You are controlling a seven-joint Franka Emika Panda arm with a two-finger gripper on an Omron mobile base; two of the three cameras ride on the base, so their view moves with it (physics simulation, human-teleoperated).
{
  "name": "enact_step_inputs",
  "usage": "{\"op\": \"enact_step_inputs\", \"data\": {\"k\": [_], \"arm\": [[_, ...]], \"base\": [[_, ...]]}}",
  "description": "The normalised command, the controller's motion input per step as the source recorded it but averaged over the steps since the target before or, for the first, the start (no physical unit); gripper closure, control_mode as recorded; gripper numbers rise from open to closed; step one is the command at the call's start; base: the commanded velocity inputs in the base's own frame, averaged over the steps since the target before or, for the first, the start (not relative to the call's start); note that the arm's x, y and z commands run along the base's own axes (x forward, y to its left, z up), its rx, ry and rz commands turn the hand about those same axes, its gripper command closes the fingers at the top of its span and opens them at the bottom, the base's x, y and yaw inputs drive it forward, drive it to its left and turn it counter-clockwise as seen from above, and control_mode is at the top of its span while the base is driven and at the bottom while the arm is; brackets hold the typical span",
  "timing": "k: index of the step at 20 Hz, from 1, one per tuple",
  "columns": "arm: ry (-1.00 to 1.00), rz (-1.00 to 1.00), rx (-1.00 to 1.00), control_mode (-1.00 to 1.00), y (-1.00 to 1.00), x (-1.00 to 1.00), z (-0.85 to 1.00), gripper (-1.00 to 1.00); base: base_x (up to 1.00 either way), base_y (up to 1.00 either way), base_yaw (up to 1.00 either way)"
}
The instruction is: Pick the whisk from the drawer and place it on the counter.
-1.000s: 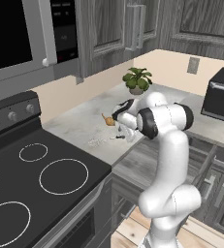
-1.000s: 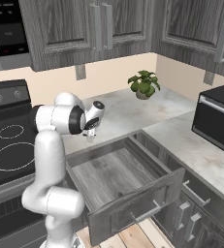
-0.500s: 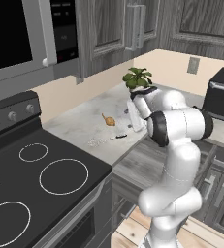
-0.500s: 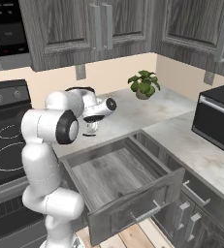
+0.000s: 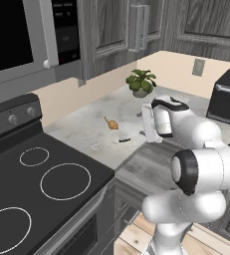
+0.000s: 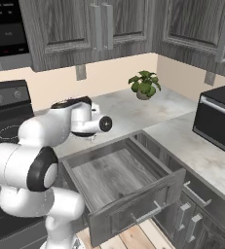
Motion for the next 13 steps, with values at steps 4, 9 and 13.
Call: {"op": "enact_step_inputs", "data": {"k": [4, 9, 13], "arm": [[-0.04, 0.00, -0.36, -1.00, 0.10, -0.75, -0.06, -1.00], [0.04, 0.01, -0.12, -1.00, 0.09, -0.05, -0.05, -1.00], [0.00, 0.00, 0.00, -1.00, 0.00, 0.00, 0.00, -1.00]], "base": [[0.00, 0.00, 0.00], [0.00, 0.00, 0.00], [0.00, 0.00, 0.00]]}}
